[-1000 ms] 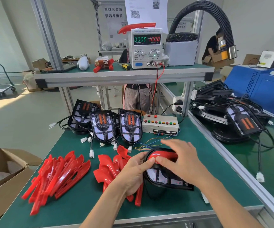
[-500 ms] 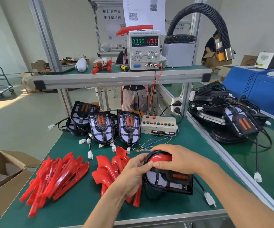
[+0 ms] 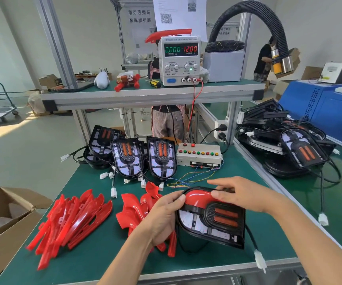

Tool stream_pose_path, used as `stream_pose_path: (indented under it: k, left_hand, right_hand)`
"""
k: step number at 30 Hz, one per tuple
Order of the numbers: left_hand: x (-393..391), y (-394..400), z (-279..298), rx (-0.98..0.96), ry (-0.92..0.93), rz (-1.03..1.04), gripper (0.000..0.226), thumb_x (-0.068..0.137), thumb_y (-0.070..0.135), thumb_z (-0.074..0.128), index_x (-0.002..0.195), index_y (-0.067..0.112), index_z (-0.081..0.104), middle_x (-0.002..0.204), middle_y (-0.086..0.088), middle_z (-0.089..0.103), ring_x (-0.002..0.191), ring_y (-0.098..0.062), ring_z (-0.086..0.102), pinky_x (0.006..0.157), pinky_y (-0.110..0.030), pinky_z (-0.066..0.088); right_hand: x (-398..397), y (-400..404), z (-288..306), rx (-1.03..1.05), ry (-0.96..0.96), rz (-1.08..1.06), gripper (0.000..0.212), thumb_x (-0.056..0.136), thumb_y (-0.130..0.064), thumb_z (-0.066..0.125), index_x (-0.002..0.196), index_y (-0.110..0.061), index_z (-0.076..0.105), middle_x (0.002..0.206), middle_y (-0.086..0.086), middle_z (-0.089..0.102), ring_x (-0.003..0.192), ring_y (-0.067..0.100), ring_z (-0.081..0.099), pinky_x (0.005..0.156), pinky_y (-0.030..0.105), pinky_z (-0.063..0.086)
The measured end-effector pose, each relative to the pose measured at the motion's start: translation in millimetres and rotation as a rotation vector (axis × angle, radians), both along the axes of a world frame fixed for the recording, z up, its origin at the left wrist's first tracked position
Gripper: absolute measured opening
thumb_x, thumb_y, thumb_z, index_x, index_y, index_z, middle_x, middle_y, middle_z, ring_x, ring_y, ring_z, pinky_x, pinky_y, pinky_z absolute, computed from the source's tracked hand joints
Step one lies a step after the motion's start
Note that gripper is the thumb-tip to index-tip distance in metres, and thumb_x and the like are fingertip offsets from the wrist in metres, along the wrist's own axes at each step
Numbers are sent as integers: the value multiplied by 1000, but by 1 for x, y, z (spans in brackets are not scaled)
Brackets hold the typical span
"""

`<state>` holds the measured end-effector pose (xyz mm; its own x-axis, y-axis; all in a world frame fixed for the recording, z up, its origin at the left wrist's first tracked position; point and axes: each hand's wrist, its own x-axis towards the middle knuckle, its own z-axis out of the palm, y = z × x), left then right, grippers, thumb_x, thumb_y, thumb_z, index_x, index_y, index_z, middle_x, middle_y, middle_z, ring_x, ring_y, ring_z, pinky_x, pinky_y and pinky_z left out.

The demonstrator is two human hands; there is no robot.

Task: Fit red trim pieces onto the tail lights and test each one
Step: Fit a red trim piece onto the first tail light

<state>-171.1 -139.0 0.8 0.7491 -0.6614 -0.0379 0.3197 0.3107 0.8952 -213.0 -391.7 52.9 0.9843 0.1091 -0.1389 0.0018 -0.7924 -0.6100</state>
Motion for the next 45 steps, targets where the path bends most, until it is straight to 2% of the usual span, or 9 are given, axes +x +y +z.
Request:
stream_pose_path:
  k: [5,11,16,22,27,34,38,42,45]
  left_hand:
    - [3,-2,0,-68,90,89,34,97,18,55,119,-5,69,122,-27,68,108,-31,69,97,-40,56]
    - [4,-7,-5,-109,166,139,30,92,26,60,103,4,77,118,-25,70,105,-32,71,90,-42,58]
    - [1,-7,-5,-48,-13,95,41,92,23,72,127,3,64,129,-22,67,119,-34,65,97,-40,54]
    - [3,-6,-8,-44,-32,95,45,93,16,67,134,-1,56,132,-23,64,125,-36,60,110,-48,46]
    - [2,-7,-7,-74,10,70,38,99,12,55,134,-2,57,134,-24,63,128,-37,58,111,-48,45]
    - [1,-7,-3,-70,19,67,38,100,10,51,135,-2,57,134,-23,63,128,-36,59,110,-46,46]
    - [1,-8,-4,-59,30,100,34,100,11,51,130,-2,62,130,-23,65,124,-36,61,107,-45,49]
    - [3,-8,3,-42,25,75,31,100,12,53,127,0,65,129,-22,66,118,-32,65,100,-40,54]
    - [6,-12,14,-12,-81,9,32,101,10,55,131,3,63,132,-23,64,118,-31,64,106,-43,50]
  right_hand:
    - [-20,-13,-16,381,-50,-137,34,90,-59,55,108,-38,76,106,-8,78,99,12,72,88,29,56]
    - [-32,-9,-44,733,-148,-291,38,94,-52,57,112,-25,77,113,7,77,109,25,72,101,43,50]
    - [-31,7,-48,834,-192,-377,34,93,-46,57,107,-25,80,111,6,78,107,21,74,95,33,50]
    - [-30,16,-51,987,-199,-452,36,90,-36,59,104,-11,81,111,17,77,107,29,73,98,40,52]
    - [-30,15,-51,1037,-205,-499,34,100,-32,54,102,-11,82,108,18,77,101,31,75,77,28,62]
    - [-34,14,-44,1020,-165,-516,35,103,-30,53,99,-11,82,106,19,77,97,31,76,74,28,62]
    - [-35,14,-42,891,-134,-479,37,102,-38,52,99,-15,81,106,13,79,100,27,75,96,41,54]
    - [-39,1,-35,634,-115,-380,50,86,-61,58,124,-30,69,124,-9,72,118,10,65,112,40,42]
    - [-37,-7,-23,410,-209,-282,68,81,-56,66,145,-36,50,140,-22,56,131,-1,49,114,28,35]
